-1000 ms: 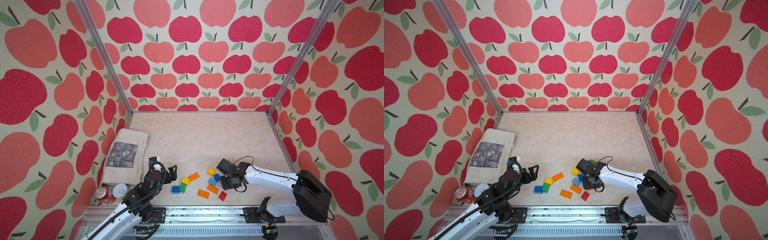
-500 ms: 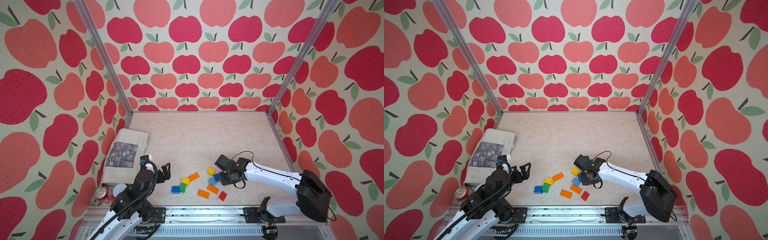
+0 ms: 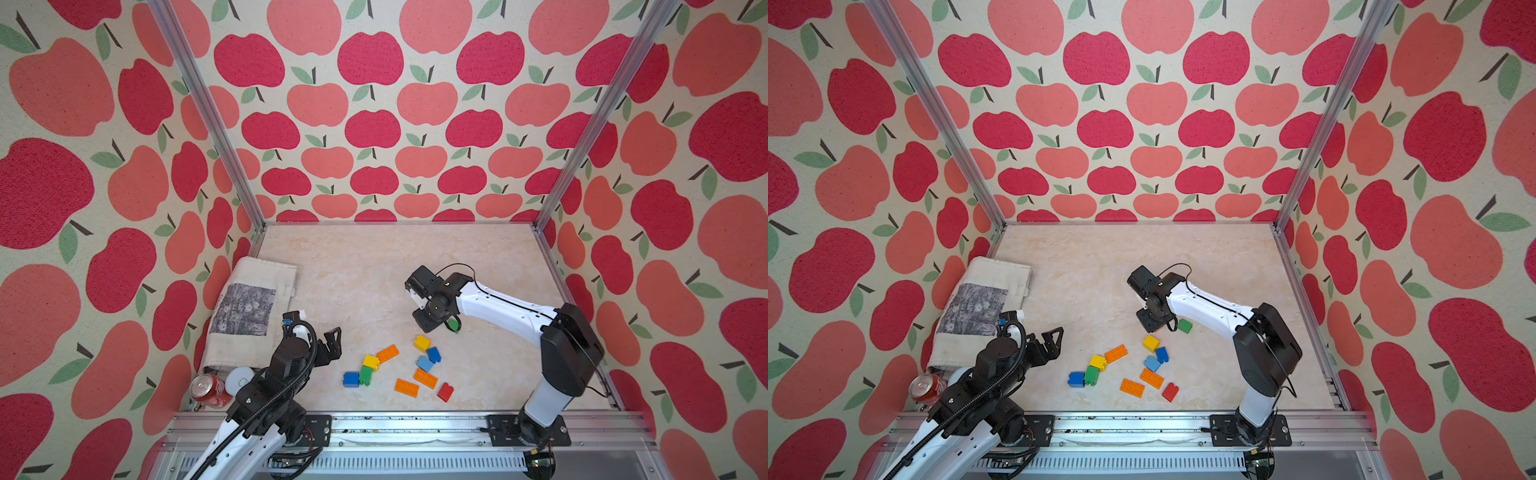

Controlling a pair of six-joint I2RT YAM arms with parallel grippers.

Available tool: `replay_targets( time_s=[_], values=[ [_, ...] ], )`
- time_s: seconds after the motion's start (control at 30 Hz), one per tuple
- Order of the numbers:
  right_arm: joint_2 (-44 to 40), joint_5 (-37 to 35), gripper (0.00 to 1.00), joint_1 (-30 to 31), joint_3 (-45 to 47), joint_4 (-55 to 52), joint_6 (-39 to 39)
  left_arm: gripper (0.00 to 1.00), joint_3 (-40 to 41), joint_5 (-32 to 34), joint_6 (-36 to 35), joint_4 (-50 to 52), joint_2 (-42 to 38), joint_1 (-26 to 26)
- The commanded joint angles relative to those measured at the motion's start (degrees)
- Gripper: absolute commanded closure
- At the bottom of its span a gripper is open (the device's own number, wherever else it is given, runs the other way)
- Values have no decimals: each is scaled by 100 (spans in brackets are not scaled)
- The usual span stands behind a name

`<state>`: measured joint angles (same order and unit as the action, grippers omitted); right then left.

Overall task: Assemble the letter p with lego
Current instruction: Pick up the lego brick from the center of the board, then place the lego brick at the center of the board.

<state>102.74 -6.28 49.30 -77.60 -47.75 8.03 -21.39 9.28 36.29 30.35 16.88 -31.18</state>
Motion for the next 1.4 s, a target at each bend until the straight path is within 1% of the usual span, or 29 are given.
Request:
replay_targets(
  time_s=[0.0,0.1,0.2,0.27,0.4,0.47,0.53,0.6,0.63,0.7,0.8,0.9,1.03,1.1,1.2,1.3,1.37],
  values=[
    [570,364,77,-158,-669,-424,-1162,1,123,-727,-20,-579,340,323],
    [1042,554,77,-181,-1226,-489,-1524,1,20,-1195,45,-707,666,595],
    [1464,892,76,-185,-1657,-481,-1861,1,-47,-1253,45,-661,832,648],
    [1843,1037,76,-183,-2061,-679,-2036,1,-92,-1252,148,-642,908,678],
    [2346,1004,75,-172,-2524,-904,-2263,1,-134,-1543,452,-990,1256,825],
    [2492,953,72,-184,-2682,-947,-2320,1,-370,-1639,611,-899,1519,904],
    [2629,951,67,-184,-2907,-1049,-2363,1,-675,-1600,699,-570,1710,917],
    [2722,955,59,-176,-3008,-1057,-2421,1,-946,-1426,746,-138,1774,922],
    [2745,906,53,-166,-3038,-1069,-2436,1,-1053,-1347,748,42,1783,921],
    [2753,838,43,-166,-3022,-1123,-2497,1,-1236,-1251,730,375,1740,923],
    [2589,748,32,-190,-2719,-1007,-2554,1,-1358,-1257,675,594,1738,983],
    [2402,721,31,-258,-2387,-859,-2503,1,-1268,-1457,550,428,1902,1088],
    [2166,547,31,-285,-1889,-579,-2412,1,-1301,-1835,452,-18,2504,1322],
    [2039,482,31,-355,-1657,-450,-2348,1,-1437,-1792,423,-159,2773,1334],
    [1917,370,28,-438,-1460,-284,-2255,1,-1459,-1736,465,-443,2910,1338],
    [1929,136,27,-465,-1443,-166,-2162,1,-1391,-1757,534,-705,3072,1342],
    [1935,172,26,-484,-1514,-177,-2090,1,-1410,-1834,545,-814,3263,1351]
  ],
)
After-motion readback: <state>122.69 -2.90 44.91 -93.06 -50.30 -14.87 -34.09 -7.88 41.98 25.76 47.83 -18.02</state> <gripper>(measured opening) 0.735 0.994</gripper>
